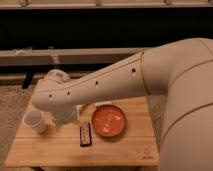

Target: Move the arm in a circular motion

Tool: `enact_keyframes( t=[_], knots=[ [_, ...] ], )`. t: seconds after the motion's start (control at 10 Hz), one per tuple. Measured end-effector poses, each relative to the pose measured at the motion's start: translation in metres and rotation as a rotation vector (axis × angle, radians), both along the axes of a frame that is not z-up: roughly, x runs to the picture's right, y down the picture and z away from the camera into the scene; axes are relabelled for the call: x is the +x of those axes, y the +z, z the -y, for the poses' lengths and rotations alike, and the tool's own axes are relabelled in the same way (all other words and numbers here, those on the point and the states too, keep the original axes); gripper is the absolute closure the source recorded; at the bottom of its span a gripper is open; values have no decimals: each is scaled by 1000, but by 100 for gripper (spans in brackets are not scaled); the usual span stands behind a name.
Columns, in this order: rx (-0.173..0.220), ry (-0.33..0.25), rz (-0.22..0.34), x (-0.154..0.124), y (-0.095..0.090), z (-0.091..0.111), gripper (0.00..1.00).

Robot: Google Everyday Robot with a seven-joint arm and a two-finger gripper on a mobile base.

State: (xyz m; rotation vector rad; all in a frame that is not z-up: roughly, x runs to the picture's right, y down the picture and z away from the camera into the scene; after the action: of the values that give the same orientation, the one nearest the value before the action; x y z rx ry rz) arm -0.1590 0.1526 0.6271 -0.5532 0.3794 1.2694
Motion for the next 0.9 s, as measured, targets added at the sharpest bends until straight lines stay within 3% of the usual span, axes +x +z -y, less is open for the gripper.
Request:
enact_keyframes(
  t=[0.9],
  knots=[
    [7,34,-7,13,10,12,35]
  ],
)
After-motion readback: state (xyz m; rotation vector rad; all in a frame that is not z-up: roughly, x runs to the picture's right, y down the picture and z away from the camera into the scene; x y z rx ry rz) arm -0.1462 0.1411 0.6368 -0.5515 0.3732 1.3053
